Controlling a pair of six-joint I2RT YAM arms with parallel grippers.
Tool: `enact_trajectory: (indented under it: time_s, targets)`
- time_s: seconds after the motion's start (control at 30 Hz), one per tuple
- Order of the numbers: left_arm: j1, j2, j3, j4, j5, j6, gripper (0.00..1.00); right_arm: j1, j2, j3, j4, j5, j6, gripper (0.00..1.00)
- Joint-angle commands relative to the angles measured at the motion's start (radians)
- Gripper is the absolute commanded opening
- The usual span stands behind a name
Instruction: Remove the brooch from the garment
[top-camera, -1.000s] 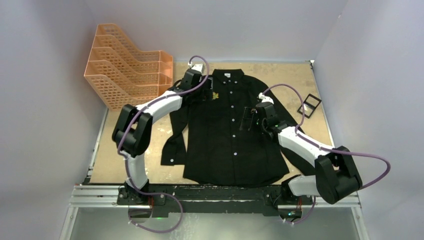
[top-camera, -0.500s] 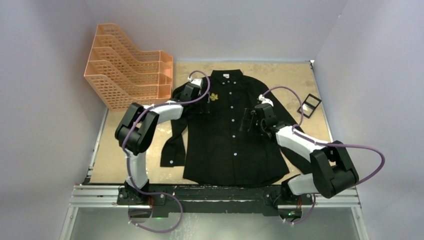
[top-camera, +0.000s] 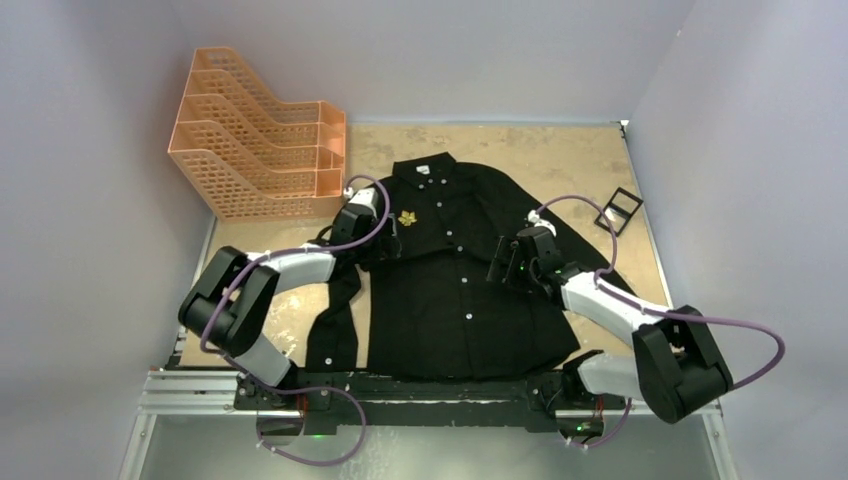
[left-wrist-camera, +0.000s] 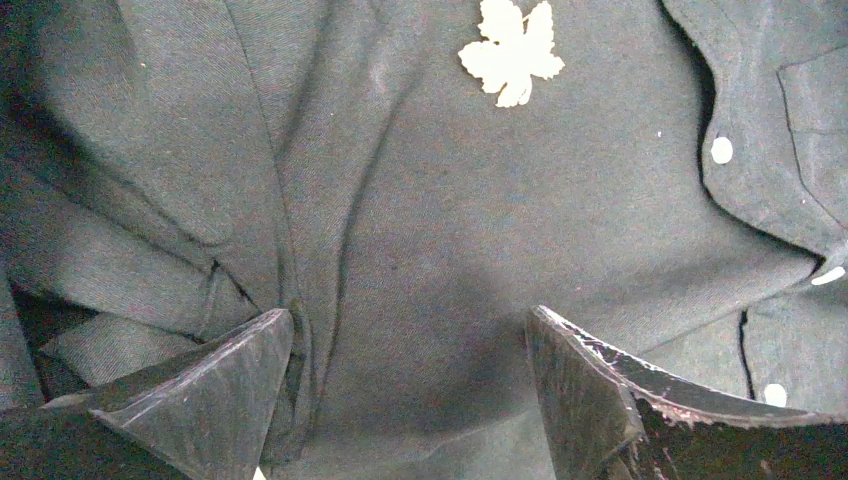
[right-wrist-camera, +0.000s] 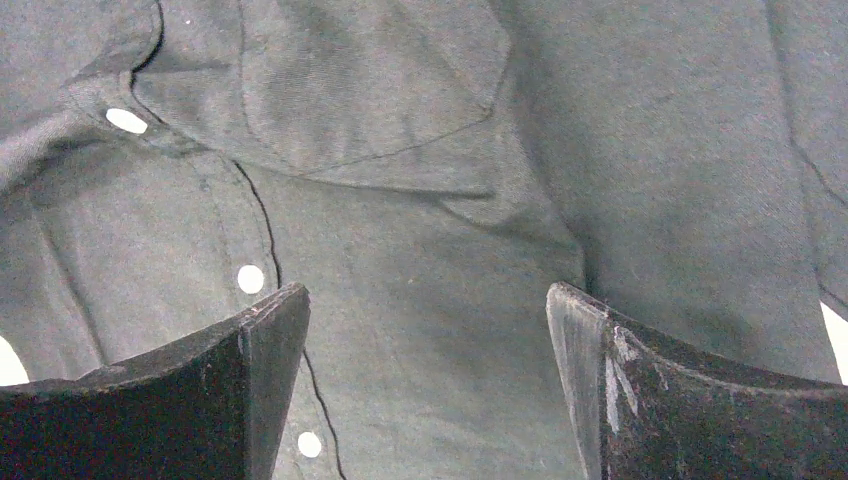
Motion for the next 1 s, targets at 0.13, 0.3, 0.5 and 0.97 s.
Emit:
enact_trajectory:
  time_s: [0.13, 0.3, 0.5, 0.97]
  targets:
    - [-0.050, -0.183, -0.139, -0.085, -0.045, -0.033, 0.86, -0.004, -0.220, -0.014, -0.090, -0.049, -0.026, 0.90]
    - [-0.100, -0.275, -0.078, -0.144, -0.119, 0.005, 0.86, -0.004, -0.262, 0.095, -0.038, -0.083, -0.117, 0.88]
    - [-0.166, -0.294, 0.013, -0.126, -0.125, 0.024, 0.85, -0.003, -0.055, 0.260, 0.106, -0.087, -0.145, 0.82]
    - [-0.216, -0.051, 0.108, -0.036, 0.017, 0.047, 0.66, -0.006, 0.342, 0.396, 0.197, -0.134, -0.109, 0.71]
